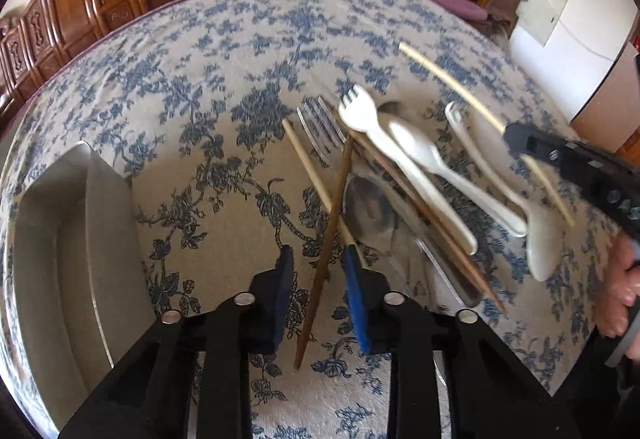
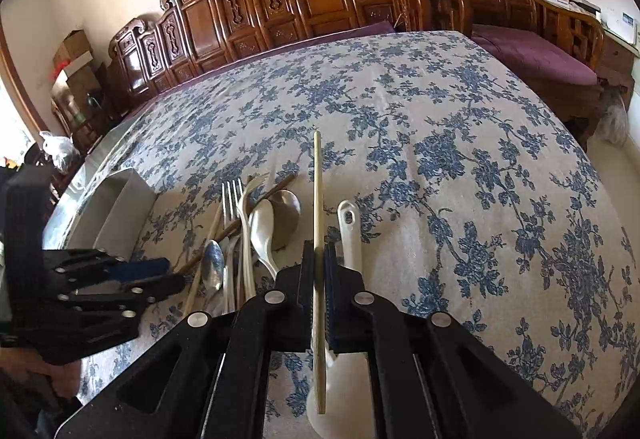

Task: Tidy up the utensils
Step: 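Grasp another wooden chopstick with the left gripper while the right gripper holds its chopstick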

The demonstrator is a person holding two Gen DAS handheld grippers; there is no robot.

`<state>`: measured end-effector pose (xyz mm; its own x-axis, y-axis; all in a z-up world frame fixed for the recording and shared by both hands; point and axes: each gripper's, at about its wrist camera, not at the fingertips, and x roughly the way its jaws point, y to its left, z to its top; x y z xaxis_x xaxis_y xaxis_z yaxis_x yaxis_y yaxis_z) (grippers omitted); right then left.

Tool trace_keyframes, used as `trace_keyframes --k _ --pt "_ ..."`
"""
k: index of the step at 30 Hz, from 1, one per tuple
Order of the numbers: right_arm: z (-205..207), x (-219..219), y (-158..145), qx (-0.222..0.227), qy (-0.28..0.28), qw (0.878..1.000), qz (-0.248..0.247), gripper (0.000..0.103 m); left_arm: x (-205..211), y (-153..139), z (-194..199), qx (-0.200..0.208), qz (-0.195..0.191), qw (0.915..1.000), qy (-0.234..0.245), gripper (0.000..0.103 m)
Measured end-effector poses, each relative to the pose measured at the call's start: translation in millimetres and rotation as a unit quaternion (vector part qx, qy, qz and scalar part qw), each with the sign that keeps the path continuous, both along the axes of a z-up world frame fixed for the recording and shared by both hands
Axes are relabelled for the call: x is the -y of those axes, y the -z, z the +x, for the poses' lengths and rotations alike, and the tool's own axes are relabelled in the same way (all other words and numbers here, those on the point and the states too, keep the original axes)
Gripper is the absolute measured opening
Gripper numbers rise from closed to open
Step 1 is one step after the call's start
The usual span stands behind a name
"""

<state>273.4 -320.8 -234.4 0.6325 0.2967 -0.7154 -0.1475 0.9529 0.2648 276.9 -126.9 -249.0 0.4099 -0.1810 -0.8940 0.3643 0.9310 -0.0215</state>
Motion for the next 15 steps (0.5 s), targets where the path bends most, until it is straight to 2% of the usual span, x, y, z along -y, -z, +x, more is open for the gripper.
trace_keyframes --k 4,5,6,15 --pt "-0.8 -2.7 -2.1 0.004 -0.004 1.0 0.001 0.006 -0.4 6.0 1.1 0.0 0.002 1.0 -0.004 0.018" --pt "-0.9 -2.3 -2.3 0.004 -0.003 1.0 0.001 0.006 -0.2 6.5 1.4 0.0 0.003 1.0 -0.005 0.01" --pt "-0.5 -1.9 -2.4 0.004 -0.003 1.0 0.001 0.006 -0.3 6.5 1.6 -0.003 -0.001 1.0 -0.004 0.008" --pt "-3.9 -6.4 -3.9 0.009 -0.005 1.0 -0.002 0.006 -6.6 -15.2 -11.9 0.024 -0.008 0.9994 -0.022 0.004"
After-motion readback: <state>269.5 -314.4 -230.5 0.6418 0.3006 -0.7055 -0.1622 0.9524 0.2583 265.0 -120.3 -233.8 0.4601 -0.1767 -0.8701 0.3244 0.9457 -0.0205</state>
